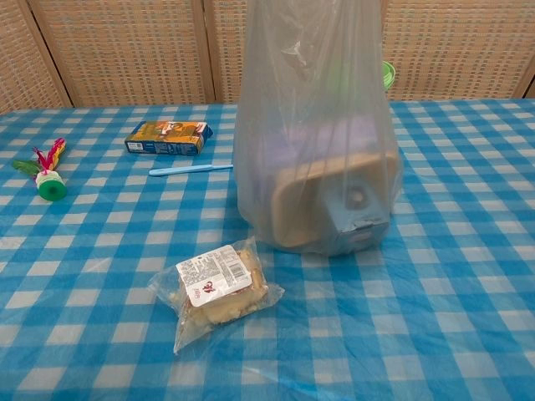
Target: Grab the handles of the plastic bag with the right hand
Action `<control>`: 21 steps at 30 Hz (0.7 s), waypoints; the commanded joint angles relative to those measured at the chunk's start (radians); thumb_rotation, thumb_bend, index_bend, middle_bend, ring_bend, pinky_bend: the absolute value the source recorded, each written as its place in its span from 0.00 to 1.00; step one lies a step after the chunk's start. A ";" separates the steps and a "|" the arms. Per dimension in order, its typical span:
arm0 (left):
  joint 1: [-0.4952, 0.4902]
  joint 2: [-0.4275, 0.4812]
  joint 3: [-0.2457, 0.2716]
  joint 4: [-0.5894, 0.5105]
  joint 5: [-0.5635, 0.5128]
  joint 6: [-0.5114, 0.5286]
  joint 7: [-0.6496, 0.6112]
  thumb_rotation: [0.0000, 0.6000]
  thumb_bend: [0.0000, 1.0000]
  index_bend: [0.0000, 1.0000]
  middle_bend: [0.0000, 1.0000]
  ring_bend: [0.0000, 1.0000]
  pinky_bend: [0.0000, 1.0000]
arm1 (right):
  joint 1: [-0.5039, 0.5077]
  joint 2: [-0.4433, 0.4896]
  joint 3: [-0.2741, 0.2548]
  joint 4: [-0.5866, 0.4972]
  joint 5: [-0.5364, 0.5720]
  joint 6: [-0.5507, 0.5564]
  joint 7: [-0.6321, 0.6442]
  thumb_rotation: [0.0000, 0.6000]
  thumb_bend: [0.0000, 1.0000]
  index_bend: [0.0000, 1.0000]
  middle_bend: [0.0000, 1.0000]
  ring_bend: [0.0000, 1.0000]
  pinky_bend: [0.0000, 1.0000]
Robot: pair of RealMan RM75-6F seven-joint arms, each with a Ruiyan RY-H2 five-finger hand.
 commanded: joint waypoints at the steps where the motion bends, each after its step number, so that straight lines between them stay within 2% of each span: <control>1: -0.001 -0.001 -0.002 -0.002 -0.005 -0.005 0.004 1.00 0.00 0.00 0.00 0.00 0.00 | 0.003 0.000 -0.001 0.001 -0.002 -0.005 0.010 1.00 0.00 0.00 0.00 0.00 0.00; 4: -0.003 -0.004 -0.002 -0.001 -0.006 -0.007 0.007 1.00 0.00 0.00 0.00 0.00 0.00 | 0.011 0.005 -0.005 0.002 -0.006 -0.026 0.071 1.00 0.00 0.00 0.00 0.00 0.00; 12: -0.014 -0.017 -0.006 0.012 -0.011 -0.026 0.012 1.00 0.00 0.00 0.00 0.00 0.00 | 0.079 0.029 0.011 0.023 -0.025 -0.113 0.347 1.00 0.00 0.00 0.00 0.00 0.00; 17: -0.032 -0.038 -0.022 0.034 -0.037 -0.052 0.018 1.00 0.00 0.00 0.00 0.00 0.00 | 0.206 0.127 0.060 -0.033 -0.055 -0.238 0.750 1.00 0.00 0.04 0.00 0.00 0.00; 19: -0.044 -0.048 -0.029 0.043 -0.054 -0.075 0.026 1.00 0.00 0.00 0.00 0.00 0.00 | 0.278 0.170 0.113 -0.070 -0.055 -0.277 0.909 1.00 0.00 0.06 0.00 0.00 0.00; 21: -0.051 -0.057 -0.035 0.050 -0.064 -0.086 0.033 1.00 0.00 0.00 0.00 0.00 0.00 | 0.334 0.217 0.141 -0.085 -0.044 -0.343 0.999 1.00 0.00 0.06 0.00 0.00 0.00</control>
